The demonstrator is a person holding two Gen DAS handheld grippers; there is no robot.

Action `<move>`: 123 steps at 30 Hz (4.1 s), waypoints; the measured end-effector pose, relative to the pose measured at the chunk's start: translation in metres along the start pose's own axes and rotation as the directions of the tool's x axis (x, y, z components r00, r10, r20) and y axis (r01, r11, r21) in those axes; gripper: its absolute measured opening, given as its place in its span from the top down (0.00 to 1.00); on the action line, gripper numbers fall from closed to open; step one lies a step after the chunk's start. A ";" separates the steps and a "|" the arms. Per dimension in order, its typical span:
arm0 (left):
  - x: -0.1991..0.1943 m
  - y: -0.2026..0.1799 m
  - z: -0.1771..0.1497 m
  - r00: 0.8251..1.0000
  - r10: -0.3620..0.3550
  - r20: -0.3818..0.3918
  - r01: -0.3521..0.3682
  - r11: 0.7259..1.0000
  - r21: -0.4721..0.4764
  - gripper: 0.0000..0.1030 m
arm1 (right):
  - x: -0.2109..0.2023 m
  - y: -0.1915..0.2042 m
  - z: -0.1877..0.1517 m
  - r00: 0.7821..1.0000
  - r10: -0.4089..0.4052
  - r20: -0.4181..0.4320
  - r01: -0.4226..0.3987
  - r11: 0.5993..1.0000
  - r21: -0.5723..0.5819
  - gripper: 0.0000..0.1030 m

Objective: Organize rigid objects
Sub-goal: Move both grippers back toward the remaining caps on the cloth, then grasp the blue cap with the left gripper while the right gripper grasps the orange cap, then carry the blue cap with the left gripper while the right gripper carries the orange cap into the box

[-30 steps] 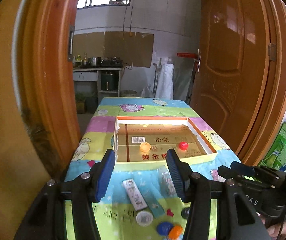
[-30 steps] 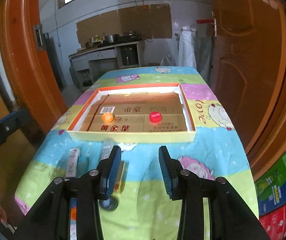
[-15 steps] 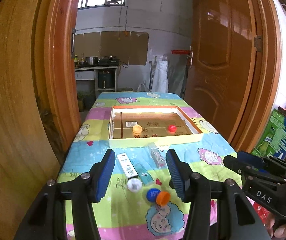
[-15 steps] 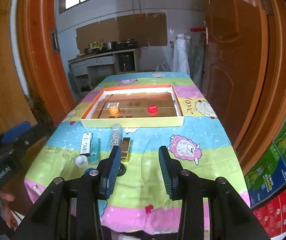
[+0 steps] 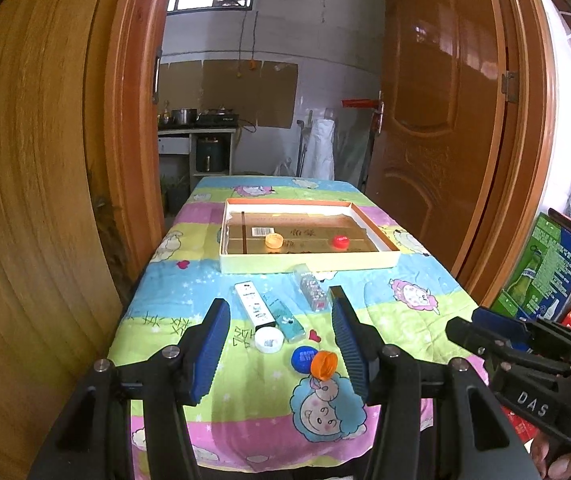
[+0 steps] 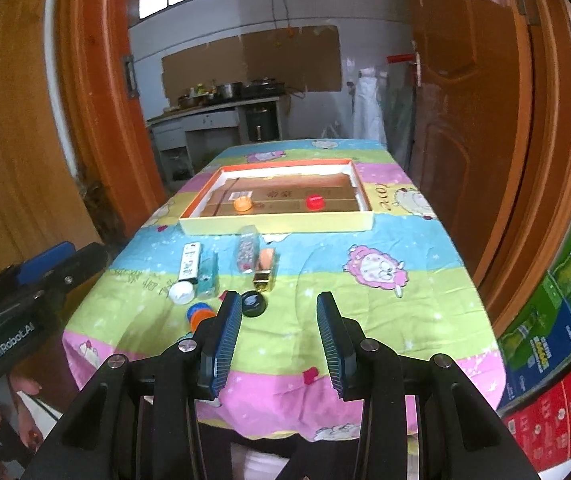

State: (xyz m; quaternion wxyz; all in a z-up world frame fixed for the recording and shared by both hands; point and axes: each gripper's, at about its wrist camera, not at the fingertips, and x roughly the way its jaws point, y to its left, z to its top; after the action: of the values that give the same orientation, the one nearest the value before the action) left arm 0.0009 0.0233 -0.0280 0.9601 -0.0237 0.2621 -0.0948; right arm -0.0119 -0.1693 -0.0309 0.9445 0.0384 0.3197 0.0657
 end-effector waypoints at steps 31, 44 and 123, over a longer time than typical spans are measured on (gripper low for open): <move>0.050 0.040 -0.045 0.993 0.010 -0.118 -0.016 0.999 -0.048 0.49 | 0.129 0.054 -0.038 0.972 0.194 -0.133 -0.212 0.968 -0.133 0.58; 0.071 0.008 -0.052 0.983 -0.090 -0.162 0.096 0.995 0.028 0.49 | 0.096 0.026 -0.037 0.975 0.218 -0.047 -0.221 0.970 -0.097 0.70; 0.101 -0.012 -0.005 0.986 -0.108 -0.125 0.106 0.994 -0.021 0.70 | 0.077 -0.023 -0.016 0.985 0.174 -0.006 -0.174 0.984 0.029 0.69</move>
State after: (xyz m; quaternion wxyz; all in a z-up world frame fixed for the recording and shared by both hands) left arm 0.0817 -0.0082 -0.0817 0.9350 -0.0387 0.3211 -0.1456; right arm 0.0416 -0.1803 -0.0920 0.9331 0.0794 0.3201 0.1437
